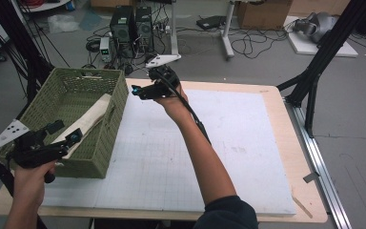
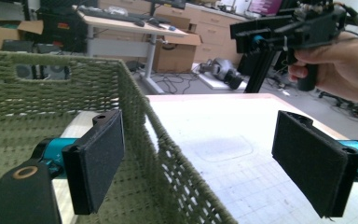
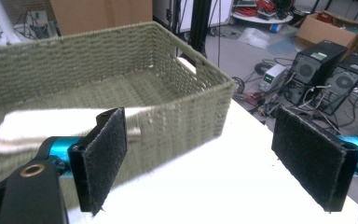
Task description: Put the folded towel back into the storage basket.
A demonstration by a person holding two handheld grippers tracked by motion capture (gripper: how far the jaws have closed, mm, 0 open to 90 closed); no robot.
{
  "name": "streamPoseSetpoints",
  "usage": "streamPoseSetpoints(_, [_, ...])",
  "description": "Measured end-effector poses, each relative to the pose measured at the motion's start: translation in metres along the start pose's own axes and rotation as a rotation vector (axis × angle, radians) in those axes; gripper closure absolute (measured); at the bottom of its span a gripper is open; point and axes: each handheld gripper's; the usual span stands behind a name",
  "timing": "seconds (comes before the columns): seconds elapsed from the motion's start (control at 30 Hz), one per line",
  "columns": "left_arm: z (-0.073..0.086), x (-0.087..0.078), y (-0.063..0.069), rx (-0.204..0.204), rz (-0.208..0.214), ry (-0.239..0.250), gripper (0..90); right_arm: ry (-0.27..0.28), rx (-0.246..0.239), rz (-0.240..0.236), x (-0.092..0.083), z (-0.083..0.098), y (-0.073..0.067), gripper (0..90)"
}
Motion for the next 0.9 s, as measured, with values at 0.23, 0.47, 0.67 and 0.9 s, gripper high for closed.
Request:
streamPoseSetpoints(0.23, [-0.001, 0.010, 0.010, 0.017, 0.037, -0.007, 17.4, 0.007, 0.020, 0.027, -0.036, 0.018, 0.010, 16.9])
streamPoseSetpoints(0.47, [-0.001, 0.022, 0.022, 0.032, 0.087, -0.024, 17.4, 0.013, 0.017, 0.071, -0.073, 0.035, 0.016, 16.9])
streamPoseSetpoints(0.67, [0.000, 0.032, 0.033, 0.047, 0.132, -0.038, 17.5, -0.003, 0.025, 0.119, -0.104, 0.053, 0.022, 16.9])
streamPoseSetpoints(0.9, [0.005, 0.044, 0.045, 0.069, 0.180, -0.046, 17.5, -0.004, 0.032, 0.176, -0.139, 0.074, 0.025, 16.9])
Point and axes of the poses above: each handheld gripper's, and its own axes: x roughly forward along the jaws, z roughly out of its underside, y roughly to its right, and after that the axes turned 5 degrees about y, right-handed
